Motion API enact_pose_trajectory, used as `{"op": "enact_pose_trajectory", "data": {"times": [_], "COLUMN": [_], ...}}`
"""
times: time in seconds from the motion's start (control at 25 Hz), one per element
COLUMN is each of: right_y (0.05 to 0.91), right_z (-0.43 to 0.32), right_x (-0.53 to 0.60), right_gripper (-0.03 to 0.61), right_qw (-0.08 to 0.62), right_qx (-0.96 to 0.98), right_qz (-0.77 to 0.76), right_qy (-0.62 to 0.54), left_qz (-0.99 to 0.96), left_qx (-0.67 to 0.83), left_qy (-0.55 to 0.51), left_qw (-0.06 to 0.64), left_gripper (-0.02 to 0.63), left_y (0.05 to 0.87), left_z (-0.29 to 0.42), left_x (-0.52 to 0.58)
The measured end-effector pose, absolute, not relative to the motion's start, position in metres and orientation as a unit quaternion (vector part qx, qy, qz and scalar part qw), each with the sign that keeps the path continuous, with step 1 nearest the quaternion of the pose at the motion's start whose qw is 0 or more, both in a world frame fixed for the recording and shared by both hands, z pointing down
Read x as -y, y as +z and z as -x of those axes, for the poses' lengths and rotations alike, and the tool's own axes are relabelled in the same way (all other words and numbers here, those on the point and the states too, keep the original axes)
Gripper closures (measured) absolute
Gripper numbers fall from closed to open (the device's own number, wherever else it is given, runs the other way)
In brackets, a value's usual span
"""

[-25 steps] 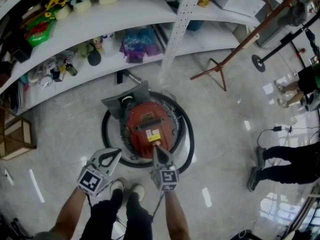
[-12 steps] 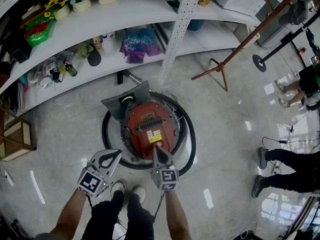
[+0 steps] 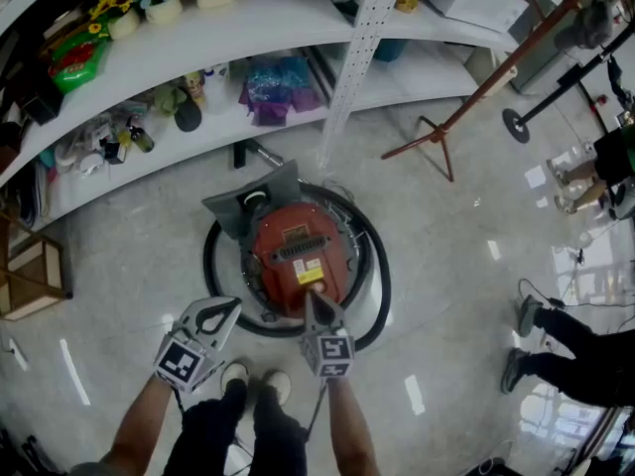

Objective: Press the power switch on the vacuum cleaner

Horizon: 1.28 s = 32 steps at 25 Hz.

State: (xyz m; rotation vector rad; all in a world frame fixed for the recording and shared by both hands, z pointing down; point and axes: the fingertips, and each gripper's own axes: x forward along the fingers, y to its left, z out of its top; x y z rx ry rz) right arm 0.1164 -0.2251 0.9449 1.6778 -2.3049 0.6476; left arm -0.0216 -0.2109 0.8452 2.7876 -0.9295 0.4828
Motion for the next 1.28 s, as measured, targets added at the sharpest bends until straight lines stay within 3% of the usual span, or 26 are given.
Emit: {"op": "enact_pose_trajectory", "data": {"times": [1.28], "right_y": [0.960], "right_z": [-0.105], "right_x": [0.228], "right_gripper": [0.568], "right_qw": [0.156], "right_qx": [0.794], "right_qz": [-0.565], "right_qy": [0.162], "left_qz": [-0.934], "left_qx": [0.307], "left_qy": [0.156], "left_qw": [0.092], "left_gripper": [0.605], "left_y": [0.851], "left_z": [0.018], "left_x": [0.206]}}
